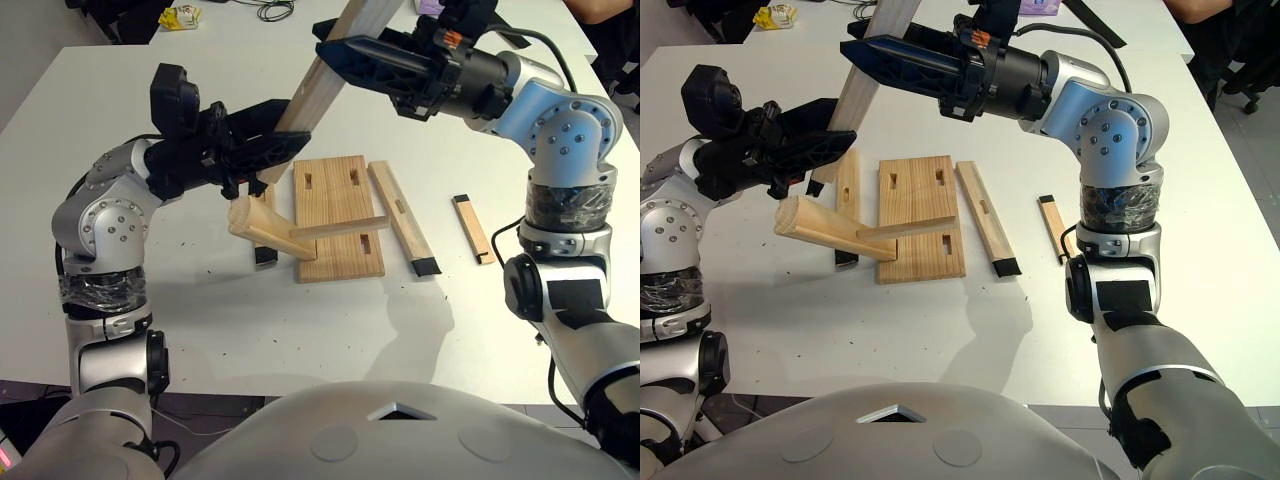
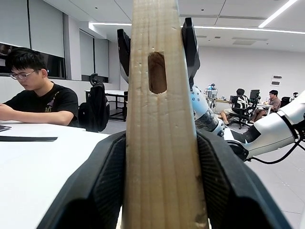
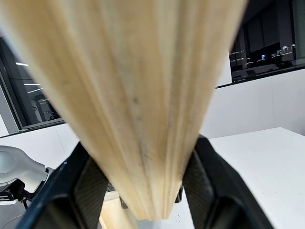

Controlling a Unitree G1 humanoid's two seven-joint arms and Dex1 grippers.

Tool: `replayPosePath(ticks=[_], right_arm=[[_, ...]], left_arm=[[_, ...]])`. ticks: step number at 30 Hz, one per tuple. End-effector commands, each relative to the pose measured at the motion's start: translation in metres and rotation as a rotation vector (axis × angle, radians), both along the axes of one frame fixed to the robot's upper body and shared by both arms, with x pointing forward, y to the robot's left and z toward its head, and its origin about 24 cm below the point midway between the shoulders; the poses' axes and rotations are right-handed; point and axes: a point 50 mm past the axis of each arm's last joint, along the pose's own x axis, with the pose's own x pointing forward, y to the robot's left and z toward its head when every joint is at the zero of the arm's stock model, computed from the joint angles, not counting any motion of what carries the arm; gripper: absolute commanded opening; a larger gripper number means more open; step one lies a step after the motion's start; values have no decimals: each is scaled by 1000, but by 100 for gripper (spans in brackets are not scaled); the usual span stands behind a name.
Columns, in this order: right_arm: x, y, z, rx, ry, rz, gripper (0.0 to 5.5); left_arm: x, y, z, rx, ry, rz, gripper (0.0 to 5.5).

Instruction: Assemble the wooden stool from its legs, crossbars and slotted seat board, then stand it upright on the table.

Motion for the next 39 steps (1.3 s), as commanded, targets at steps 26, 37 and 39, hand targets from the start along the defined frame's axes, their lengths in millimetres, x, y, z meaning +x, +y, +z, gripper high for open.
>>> replayPosePath(ticks=[26, 37, 39], right_arm=[[16, -32, -16, -114, -144, -340, 206], [23, -74, -39, -437, -279, -246, 206], [23, -86, -38, -513, -319, -208, 206]], left_arm=[[18, 32, 0, 221, -79, 298, 374], [-50, 107, -7, -330, -14, 1052, 374], [-63, 109, -45, -409, 149, 1201, 374]])
